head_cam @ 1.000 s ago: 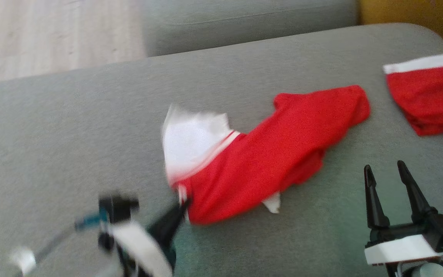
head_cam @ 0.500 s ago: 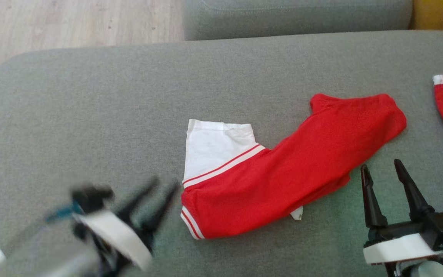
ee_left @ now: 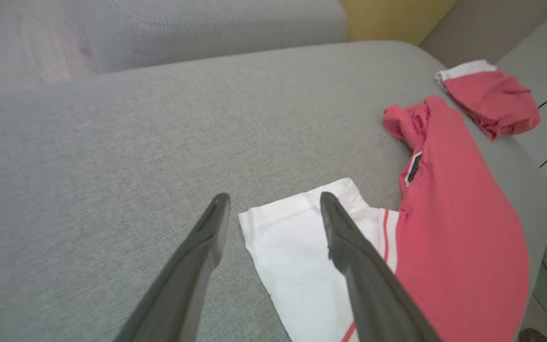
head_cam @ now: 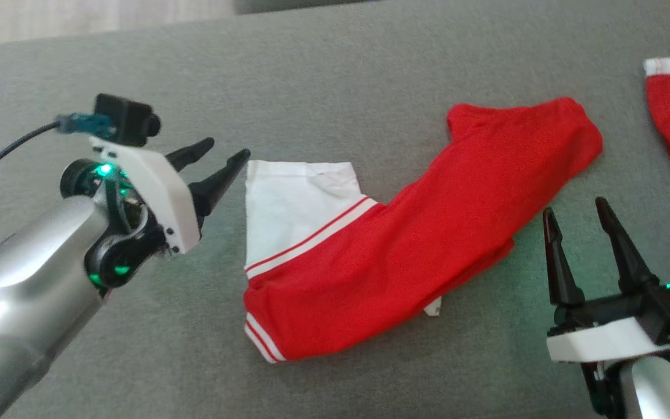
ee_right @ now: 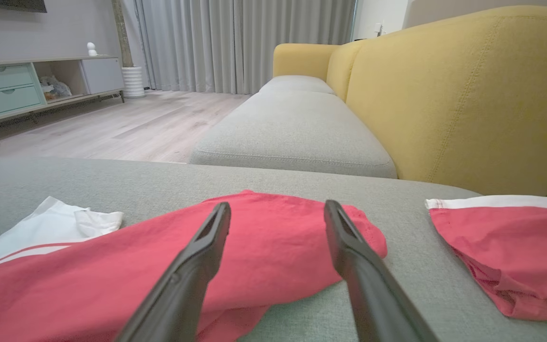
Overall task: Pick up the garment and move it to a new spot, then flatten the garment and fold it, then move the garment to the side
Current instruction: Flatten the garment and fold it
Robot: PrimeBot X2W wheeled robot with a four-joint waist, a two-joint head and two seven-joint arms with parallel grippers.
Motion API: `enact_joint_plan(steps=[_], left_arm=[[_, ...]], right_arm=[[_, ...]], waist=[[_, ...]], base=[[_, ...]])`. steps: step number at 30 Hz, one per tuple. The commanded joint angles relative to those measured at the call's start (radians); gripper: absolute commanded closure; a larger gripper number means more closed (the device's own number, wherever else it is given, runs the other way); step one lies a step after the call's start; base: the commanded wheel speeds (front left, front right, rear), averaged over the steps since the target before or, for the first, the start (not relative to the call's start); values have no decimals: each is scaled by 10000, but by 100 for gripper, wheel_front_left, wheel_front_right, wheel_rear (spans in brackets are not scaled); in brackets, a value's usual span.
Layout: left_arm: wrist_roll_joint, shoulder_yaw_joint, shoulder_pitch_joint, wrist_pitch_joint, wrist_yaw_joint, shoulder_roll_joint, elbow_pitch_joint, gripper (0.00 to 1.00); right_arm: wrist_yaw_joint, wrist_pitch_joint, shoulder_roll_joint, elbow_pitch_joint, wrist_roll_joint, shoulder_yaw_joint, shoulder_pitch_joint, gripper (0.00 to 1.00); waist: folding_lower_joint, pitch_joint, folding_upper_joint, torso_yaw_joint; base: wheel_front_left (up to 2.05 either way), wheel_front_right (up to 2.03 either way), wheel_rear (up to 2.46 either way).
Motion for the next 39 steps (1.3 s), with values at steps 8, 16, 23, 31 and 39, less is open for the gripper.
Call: enact_joint_plan(steps=[8, 16, 23, 31, 39], left_arm=[[457, -498, -1146, 877, -221, -238, 1873, 0], [231, -1138, -1313, 846, -242, -349, 2264, 0], [-58, -1440, -1465, 676, -244, -317, 2387, 0], [-473, -1769, -1572, 677, -244, -240, 2106, 100], [276, -1934, -2506, -484, -245, 393, 1559, 100]], right_arm=[[65, -63, -147, -340, -50, 320, -525, 0], [65, -63, -122, -300, -25, 328, -632, 0], [65, -63, -135, -309, -37, 332, -756, 0], [65, -63, -195, -307, -77, 245, -719, 0], [65, -63, -848, -12, 653, 347, -1201, 0]], waist=[[-2, 663, 0, -706], [-2, 779, 0, -952], [-2, 882, 0, -1044], [-2, 844, 0, -986], [-2, 874, 0, -432]], base=[[0, 0, 0], [0, 0, 0], [0, 0, 0], [0, 0, 0], [0, 0, 0]])
